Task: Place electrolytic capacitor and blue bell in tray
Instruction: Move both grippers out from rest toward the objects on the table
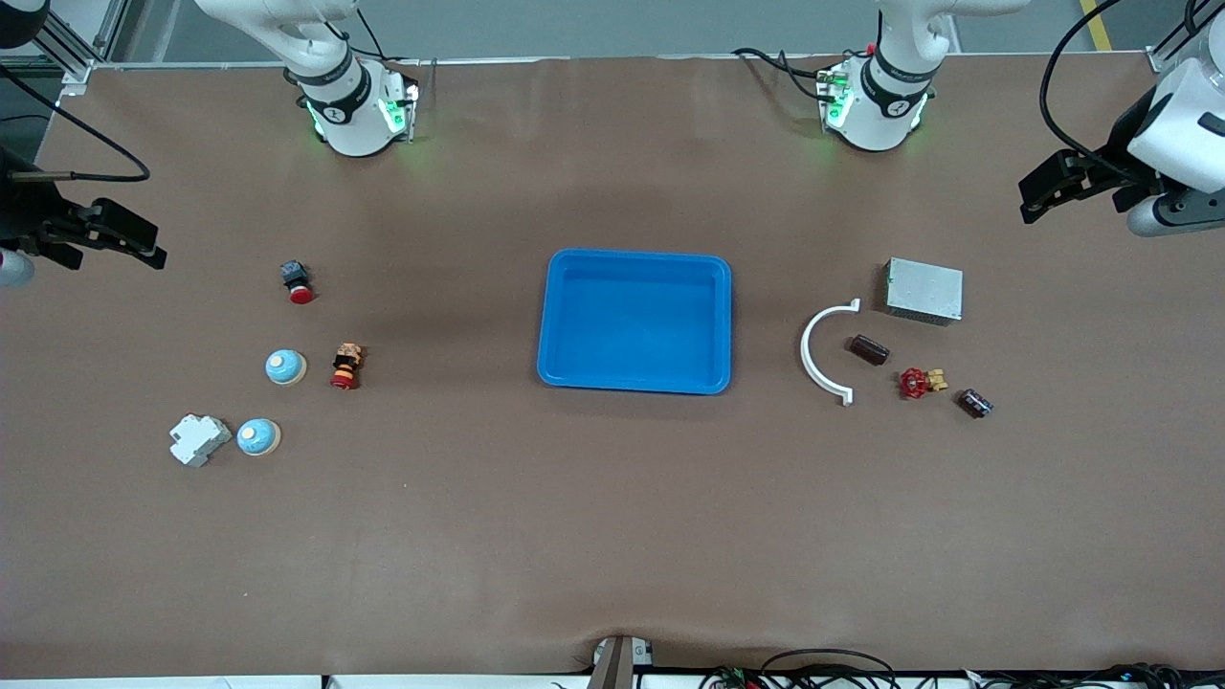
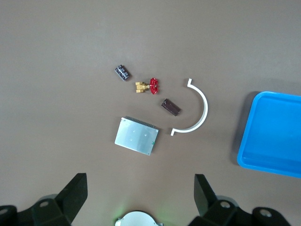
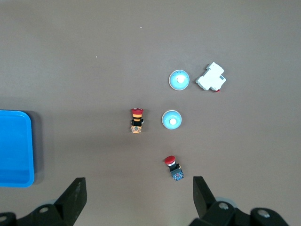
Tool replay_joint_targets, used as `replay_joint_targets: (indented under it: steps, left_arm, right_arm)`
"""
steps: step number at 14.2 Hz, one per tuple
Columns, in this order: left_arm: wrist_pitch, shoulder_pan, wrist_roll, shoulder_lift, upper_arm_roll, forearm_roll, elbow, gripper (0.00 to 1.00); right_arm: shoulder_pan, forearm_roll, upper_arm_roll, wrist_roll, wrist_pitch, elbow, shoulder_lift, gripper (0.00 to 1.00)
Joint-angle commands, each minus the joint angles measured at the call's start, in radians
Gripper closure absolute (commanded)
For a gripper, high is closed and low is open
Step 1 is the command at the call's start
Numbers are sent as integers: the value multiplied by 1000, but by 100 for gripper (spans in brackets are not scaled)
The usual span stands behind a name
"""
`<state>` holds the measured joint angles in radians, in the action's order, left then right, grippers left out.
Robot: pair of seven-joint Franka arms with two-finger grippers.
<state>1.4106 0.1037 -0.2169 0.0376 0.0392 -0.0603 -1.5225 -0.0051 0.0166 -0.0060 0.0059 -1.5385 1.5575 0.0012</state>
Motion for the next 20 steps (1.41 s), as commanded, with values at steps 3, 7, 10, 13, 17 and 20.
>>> replay_joint_targets:
  steps: [3,7,10,13,17,20]
  left_arm:
    - [-19,-7,14,9,10,5,5,0]
    - [-19,-16,14,-21,5,11,18,0]
    - [-19,-18,-36,-34,2,13,2,0]
    - [-15,-3,-220,-60,11,17,-47,0]
    - [108,-6,-332,-76,34,17,-210,0]
    - [237,-7,-445,-73,76,-4,-335,0]
  right_arm:
    - [-6,5,-2,-3,21,16,-33,0]
    - [-6,6,-3,-3,12,26,-32,0]
    - [-13,5,-6,-3,-81,148,-49,0]
    - [-39,3,-6,-14,-271,347,-70,0]
    - [-59,3,-6,-18,-484,534,-67,0]
    - [-75,3,-6,-18,-633,633,-49,0]
